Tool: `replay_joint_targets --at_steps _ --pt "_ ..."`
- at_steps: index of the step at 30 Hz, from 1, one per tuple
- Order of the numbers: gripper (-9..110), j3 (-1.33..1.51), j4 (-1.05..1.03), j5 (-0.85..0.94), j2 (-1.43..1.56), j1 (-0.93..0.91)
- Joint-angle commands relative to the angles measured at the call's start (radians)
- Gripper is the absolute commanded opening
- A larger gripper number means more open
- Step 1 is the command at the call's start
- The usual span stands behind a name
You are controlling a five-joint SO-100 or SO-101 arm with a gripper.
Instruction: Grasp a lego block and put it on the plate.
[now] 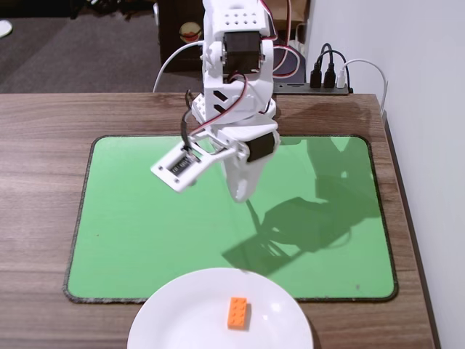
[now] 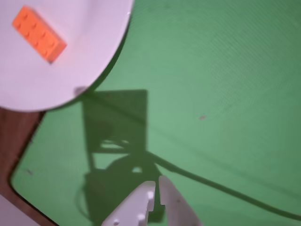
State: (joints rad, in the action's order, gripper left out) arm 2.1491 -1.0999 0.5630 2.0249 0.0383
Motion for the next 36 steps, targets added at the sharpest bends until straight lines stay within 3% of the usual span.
replay_joint_targets --at_steps 1,9,20,36 --pt "1 0.077 0.051 -0.086 0.098 -0.008" --pt "1 0.357 0.16 -0.279 0.396 -0.046" --pt "1 0.632 0.133 -0.448 0.796 -0.061" --pt "1 0.772 -0.144 -0.56 1.252 -0.103"
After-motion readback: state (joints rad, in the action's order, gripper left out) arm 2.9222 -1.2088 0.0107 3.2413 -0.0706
